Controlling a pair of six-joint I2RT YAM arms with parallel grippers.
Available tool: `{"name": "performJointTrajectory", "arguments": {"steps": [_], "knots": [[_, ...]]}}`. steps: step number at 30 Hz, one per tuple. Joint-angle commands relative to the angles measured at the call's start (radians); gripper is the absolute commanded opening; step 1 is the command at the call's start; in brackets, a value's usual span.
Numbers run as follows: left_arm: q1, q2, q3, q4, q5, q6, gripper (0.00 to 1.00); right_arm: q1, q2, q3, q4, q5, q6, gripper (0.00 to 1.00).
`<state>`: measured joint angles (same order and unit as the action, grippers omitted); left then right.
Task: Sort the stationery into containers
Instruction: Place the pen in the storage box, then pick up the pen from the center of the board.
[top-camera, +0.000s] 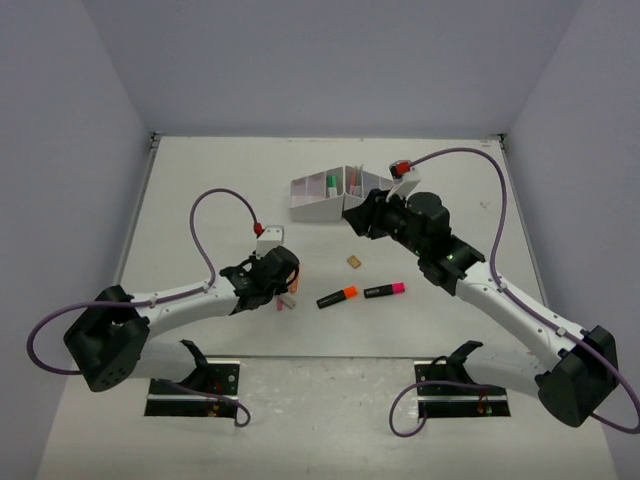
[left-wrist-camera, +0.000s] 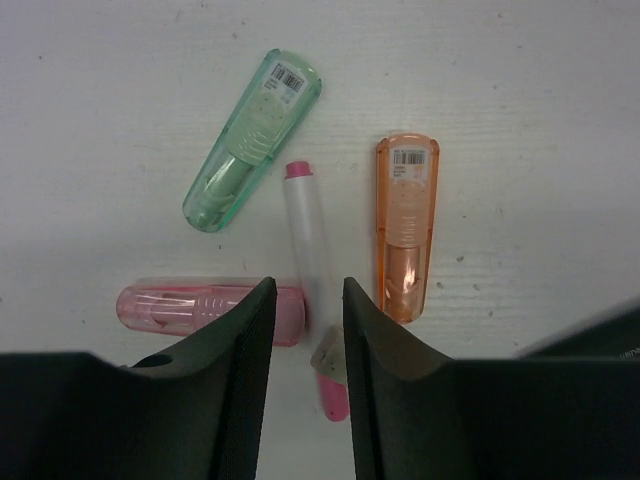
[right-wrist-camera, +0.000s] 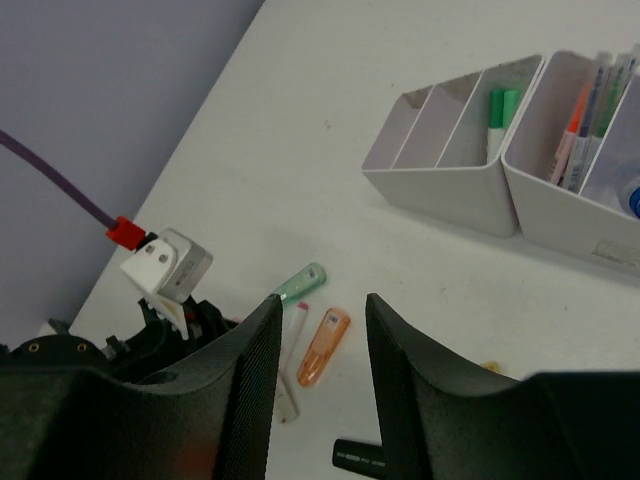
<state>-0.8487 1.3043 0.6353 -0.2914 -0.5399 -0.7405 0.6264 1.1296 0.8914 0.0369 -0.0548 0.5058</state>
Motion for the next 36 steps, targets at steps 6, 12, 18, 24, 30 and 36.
{"name": "performJointTrajectory", "arguments": {"steps": [6,12,18,24,30,36], "knots": [[0.047,0.148,0.021,0.174,-0.002,0.021,0.28,0.014,-0.102,-0.082,0.01,-0.057,0.043,0.41],[0.048,0.231,0.021,0.197,-0.005,0.014,0.23,0.02,-0.127,-0.093,0.006,-0.068,0.04,0.41],[0.049,0.271,0.012,0.215,0.003,0.01,0.08,0.022,-0.156,-0.114,0.025,-0.086,0.048,0.4],[0.048,0.218,0.034,0.227,0.008,0.009,0.0,0.022,-0.173,-0.18,0.11,-0.156,0.067,0.41],[0.048,0.058,0.063,0.248,-0.052,0.021,0.0,0.022,-0.153,-0.269,0.237,-0.253,0.086,0.42],[0.046,-0.064,0.075,0.26,-0.104,0.002,0.0,0.03,-0.081,-0.327,0.401,-0.38,0.138,0.42]]}}
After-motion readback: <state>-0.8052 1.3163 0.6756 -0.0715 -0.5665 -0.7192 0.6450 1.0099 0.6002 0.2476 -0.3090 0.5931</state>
